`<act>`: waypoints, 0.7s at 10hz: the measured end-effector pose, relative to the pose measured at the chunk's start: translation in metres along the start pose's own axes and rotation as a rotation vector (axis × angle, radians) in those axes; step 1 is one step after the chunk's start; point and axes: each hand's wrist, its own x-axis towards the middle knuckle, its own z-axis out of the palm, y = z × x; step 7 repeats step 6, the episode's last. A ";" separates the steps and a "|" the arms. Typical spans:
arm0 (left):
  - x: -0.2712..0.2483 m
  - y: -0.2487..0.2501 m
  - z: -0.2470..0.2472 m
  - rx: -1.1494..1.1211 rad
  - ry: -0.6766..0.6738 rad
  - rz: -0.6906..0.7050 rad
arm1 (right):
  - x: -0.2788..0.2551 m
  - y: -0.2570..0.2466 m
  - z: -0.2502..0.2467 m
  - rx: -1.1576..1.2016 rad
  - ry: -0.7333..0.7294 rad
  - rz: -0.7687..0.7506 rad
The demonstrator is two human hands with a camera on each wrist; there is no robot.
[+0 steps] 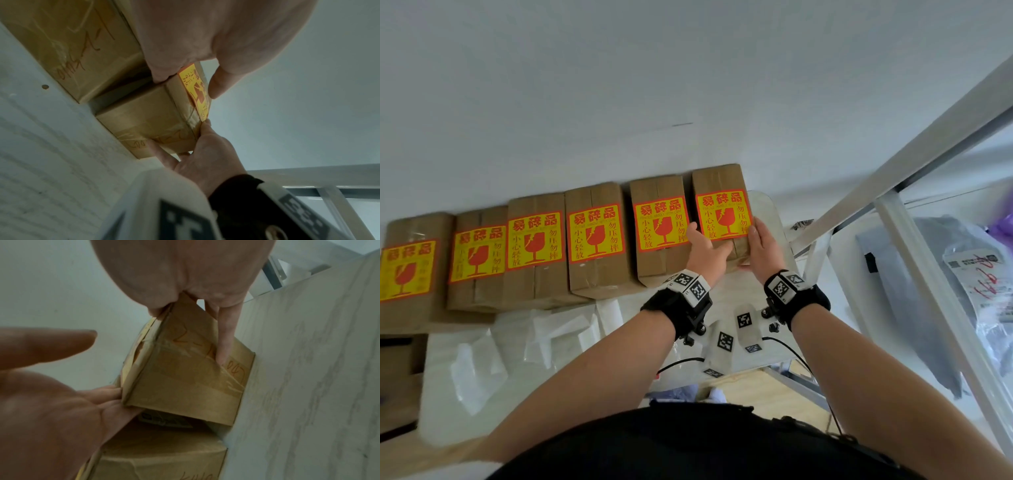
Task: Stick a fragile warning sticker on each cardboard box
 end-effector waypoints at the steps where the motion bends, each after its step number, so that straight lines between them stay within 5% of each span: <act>1: -0.002 0.001 0.001 0.028 -0.004 -0.008 | 0.000 0.002 0.001 -0.030 -0.010 -0.013; 7: -0.048 0.006 0.003 0.139 0.034 -0.014 | -0.035 0.006 -0.033 -0.113 0.235 -0.031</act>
